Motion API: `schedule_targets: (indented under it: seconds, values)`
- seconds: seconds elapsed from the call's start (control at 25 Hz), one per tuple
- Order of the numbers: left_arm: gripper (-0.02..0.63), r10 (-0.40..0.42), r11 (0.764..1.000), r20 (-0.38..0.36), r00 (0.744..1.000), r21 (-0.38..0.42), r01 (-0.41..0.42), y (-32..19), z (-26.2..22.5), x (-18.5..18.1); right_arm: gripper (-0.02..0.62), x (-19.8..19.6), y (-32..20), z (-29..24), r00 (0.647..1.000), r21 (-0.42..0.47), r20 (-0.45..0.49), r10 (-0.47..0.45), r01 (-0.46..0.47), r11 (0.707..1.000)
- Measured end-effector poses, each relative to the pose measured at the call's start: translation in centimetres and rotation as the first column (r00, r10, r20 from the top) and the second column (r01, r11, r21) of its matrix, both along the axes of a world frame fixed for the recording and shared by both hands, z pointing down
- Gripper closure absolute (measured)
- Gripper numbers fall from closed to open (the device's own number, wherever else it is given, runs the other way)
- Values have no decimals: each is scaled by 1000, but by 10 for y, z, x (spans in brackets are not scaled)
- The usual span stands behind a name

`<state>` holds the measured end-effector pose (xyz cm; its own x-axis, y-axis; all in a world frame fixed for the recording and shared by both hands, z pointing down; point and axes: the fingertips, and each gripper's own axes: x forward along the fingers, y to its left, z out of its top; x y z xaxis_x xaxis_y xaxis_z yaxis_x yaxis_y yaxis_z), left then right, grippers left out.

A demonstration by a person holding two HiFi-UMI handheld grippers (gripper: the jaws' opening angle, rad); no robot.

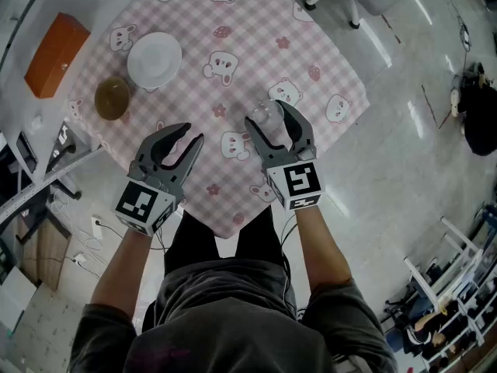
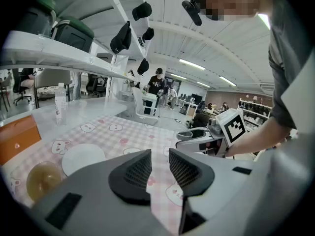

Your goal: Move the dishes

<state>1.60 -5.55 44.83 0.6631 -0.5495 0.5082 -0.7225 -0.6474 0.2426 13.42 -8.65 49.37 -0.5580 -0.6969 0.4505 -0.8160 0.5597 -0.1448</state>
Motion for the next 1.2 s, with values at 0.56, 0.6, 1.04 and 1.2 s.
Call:
schedule_targets:
  seconds: [0.56, 0.6, 1.04, 1.2]
  values:
    - [500, 0, 1000, 10, 1000, -27, 0, 4, 13, -1, 318, -5, 2, 15, 1000, -5, -2, -8, 8, 1000]
    - [500, 1, 1000, 11, 1000, -31, -1, 5, 14, -1, 318, -6, 2, 16, 1000, -6, -3, -10, 10, 1000]
    - [502, 9, 999, 8, 1000, -50, -8, 12, 17, -1, 318, -6, 7, 22, 1000, -8, -12, -8, 8, 1000]
    - [502, 12, 998, 5, 1000, -55, -11, 14, 19, 1, 318, -6, 10, 23, 1000, -1, -19, -6, 6, 1000]
